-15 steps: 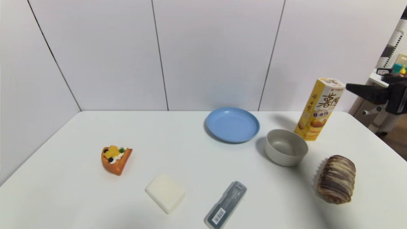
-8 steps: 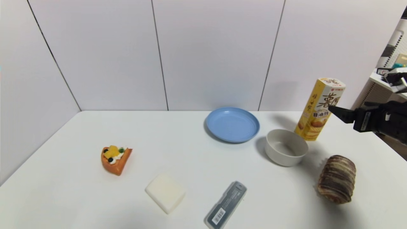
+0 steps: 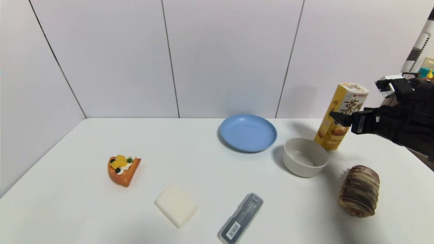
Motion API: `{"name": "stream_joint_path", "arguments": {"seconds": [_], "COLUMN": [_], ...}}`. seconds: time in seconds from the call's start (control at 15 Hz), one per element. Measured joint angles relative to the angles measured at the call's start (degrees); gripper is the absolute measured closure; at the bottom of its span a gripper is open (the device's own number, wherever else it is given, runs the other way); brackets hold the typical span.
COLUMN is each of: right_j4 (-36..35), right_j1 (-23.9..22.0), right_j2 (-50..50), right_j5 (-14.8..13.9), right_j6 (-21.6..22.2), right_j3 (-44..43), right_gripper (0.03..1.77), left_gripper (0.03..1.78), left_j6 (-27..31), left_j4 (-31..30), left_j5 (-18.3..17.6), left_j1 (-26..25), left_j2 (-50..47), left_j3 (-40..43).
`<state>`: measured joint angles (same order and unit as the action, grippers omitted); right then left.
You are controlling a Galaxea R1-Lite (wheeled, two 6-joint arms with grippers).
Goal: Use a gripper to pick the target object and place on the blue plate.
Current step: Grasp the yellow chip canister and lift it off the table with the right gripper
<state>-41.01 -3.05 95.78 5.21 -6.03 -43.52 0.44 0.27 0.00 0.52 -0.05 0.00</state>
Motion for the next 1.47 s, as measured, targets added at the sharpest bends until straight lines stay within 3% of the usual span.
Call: {"name": "stream_joint_path", "arguments": {"seconds": [0.6, 1.13, 1.2, 1.47], "right_j4": [-0.96, -1.11, -1.1, -1.11], "right_j1": [0.84, 0.13, 0.1, -0.01], "right_j2": [13.14, 17.47, 17.64, 18.22], "right_j5": [-2.43, -2.79, -2.84, -2.84], "right_j6": [-0.4, -0.13, -0.13, -0.16], "right_j3": [-14.03, -16.79, -16.9, -17.86], "right_gripper": [0.1, 0.1, 0.18, 0.78], "left_gripper": [0.12, 0.12, 0.12, 0.12], "left_j6": [0.0, 0.0, 0.0, 0.0], "left_j4": [0.0, -0.02, 0.0, 0.0], "left_j5": [0.0, 0.0, 0.0, 0.0], "left_j1": [0.0, 0.0, 0.0, 0.0], "left_j2": [0.0, 0.0, 0.0, 0.0], "left_j3": [0.0, 0.0, 0.0, 0.0]}}
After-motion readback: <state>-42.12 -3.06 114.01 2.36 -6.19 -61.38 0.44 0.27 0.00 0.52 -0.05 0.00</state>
